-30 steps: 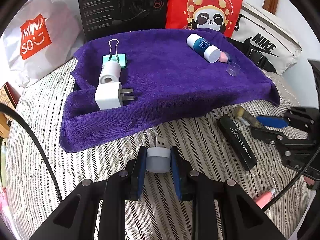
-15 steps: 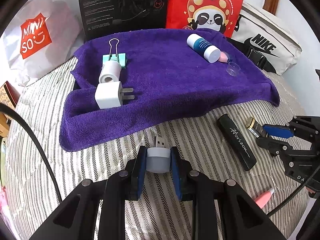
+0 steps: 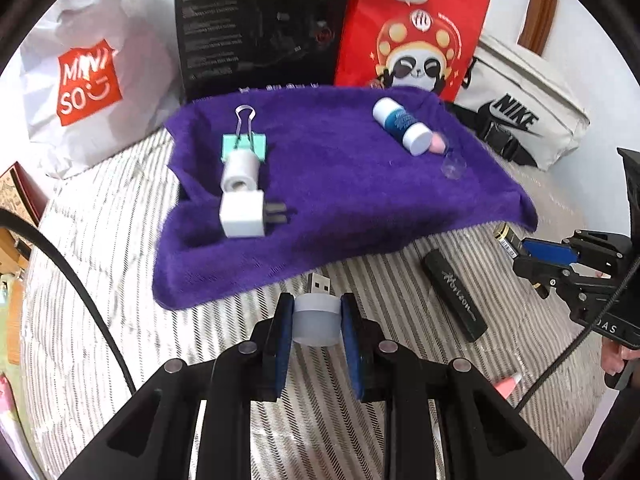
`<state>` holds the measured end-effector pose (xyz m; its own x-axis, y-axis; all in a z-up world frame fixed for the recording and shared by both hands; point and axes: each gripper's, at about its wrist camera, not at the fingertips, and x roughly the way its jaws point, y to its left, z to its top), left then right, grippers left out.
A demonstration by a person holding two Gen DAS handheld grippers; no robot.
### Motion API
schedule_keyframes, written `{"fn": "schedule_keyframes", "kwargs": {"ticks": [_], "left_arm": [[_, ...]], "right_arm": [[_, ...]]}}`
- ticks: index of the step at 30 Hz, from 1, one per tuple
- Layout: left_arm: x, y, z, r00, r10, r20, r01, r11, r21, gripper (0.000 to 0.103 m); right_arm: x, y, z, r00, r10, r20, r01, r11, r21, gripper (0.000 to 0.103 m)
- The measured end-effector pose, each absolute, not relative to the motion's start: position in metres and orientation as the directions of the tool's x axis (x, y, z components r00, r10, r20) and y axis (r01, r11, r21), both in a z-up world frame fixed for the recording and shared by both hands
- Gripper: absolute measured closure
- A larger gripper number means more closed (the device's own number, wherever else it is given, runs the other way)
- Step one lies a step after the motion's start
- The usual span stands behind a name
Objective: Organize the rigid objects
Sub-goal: 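Carry the USB light and Grand Reserve box over the towel and lower them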
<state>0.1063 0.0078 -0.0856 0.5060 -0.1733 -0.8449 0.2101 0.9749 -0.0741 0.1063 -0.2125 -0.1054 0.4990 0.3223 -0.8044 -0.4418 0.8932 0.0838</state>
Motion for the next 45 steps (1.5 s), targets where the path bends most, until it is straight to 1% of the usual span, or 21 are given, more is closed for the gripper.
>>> {"fn": "schedule_keyframes", "kwargs": {"ticks": [4, 10, 20, 29, 36, 45], "left_arm": [[0.111, 0.014, -0.075, 0.514, -0.195, -0.835, 0.213, 0.972, -0.096, 0.080], [0.131, 0.014, -0.062, 0.523, -0.195, -0.830, 0.221, 0.971, -0.089, 0.080], [0.181, 0.018, -0.042, 0.533, -0.201, -0.822, 0.234, 0.968, -0.085, 0.080], [0.218, 0.010, -0.045, 0.528, -0.207, -0.824, 0.252, 0.964, -0.080, 0.080], [0.238, 0.005, -0.062, 0.500, -0.238, -0.832, 0.267, 0.957, -0.114, 0.080], [0.248, 0.011, -0.086, 0.459, -0.227, -0.859, 0.248, 0.961, -0.121, 0.080]], "right_arm": [[0.111, -0.211, -0.093, 0.507, 0.328, -0.797, -0.460, 0.885, 0.072, 0.080], [0.132, -0.206, -0.075, 0.522, 0.358, -0.774, -0.473, 0.877, 0.086, 0.080], [0.197, -0.193, -0.054, 0.540, 0.395, -0.743, -0.484, 0.868, 0.110, 0.080], [0.239, -0.176, -0.075, 0.500, 0.410, -0.763, -0.492, 0.859, 0.139, 0.080], [0.254, -0.177, -0.090, 0.479, 0.379, -0.792, -0.484, 0.867, 0.122, 0.080], [0.261, -0.172, -0.108, 0.434, 0.370, -0.821, -0.501, 0.857, 0.122, 0.080]]}}
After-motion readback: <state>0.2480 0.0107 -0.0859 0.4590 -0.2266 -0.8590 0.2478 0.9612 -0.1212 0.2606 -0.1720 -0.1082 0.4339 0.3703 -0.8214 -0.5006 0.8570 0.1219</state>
